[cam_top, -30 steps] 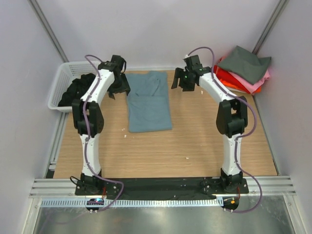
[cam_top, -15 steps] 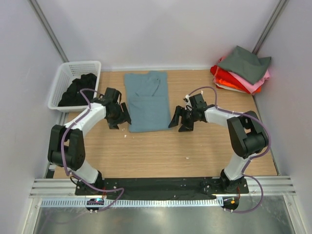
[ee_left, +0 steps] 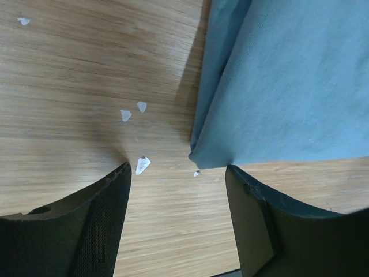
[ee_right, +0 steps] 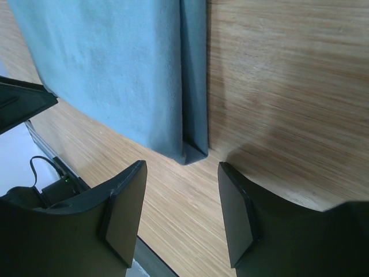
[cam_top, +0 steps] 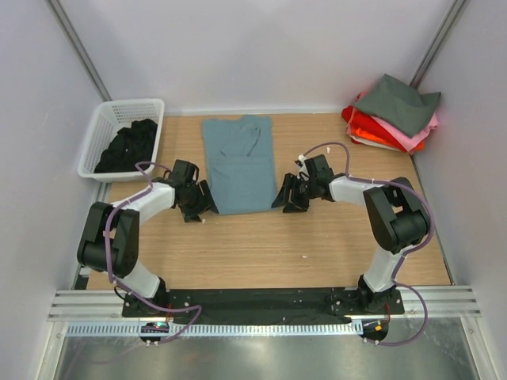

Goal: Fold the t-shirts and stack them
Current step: Fold the tshirt

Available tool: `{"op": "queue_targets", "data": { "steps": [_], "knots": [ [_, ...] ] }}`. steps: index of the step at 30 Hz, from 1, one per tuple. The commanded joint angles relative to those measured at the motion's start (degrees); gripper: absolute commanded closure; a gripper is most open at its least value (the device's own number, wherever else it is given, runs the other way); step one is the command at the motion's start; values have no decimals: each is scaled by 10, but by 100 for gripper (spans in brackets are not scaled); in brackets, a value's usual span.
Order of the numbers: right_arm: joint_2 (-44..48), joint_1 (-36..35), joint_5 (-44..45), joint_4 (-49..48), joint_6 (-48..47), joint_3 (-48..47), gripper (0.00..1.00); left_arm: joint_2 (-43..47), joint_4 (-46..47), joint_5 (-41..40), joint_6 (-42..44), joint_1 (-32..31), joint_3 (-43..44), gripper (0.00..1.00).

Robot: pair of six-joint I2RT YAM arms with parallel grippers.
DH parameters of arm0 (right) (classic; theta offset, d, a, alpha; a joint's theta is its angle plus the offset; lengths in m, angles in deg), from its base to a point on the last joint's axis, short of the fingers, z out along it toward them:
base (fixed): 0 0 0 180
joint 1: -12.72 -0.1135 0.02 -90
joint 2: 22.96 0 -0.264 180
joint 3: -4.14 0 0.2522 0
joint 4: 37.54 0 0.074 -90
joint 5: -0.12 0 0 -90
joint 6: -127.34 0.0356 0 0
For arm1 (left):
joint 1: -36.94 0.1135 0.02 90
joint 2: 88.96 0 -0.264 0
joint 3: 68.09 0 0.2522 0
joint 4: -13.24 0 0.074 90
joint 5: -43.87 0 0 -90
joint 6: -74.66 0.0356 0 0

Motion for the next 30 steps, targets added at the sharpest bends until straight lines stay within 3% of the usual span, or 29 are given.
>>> {"op": "queue_targets", "data": {
  "steps": [1, 9, 18, 21, 24, 27, 28, 30],
  "knots": [
    [-13, -5, -7, -25, 5, -7, 42, 14, 52, 12, -9, -2, -10, 33],
    [-36, -7, -11, -32, 4, -11, 46, 12, 90, 9, -15, -2, -20, 34],
    [-54, -7, -15, -38, -1, -14, 58, -6, 144, 12, -28, -2, -37, 42],
    [-62, -7, -16, -39, -1, -17, 70, -13, 156, 17, -29, -2, -46, 53],
    [-67, -7, -18, -41, -2, -18, 80, -11, 163, 14, -33, -3, -58, 72],
    [-67, -7, -21, -42, -2, -17, 89, -10, 166, 10, -33, -3, -68, 85],
    [-66, -7, -21, -42, -3, -17, 92, -6, 166, 11, -34, -3, -69, 94],
    [-54, -7, -19, -41, -4, -9, 99, 1, 164, 20, -37, -4, -74, 100]
  ]
}}
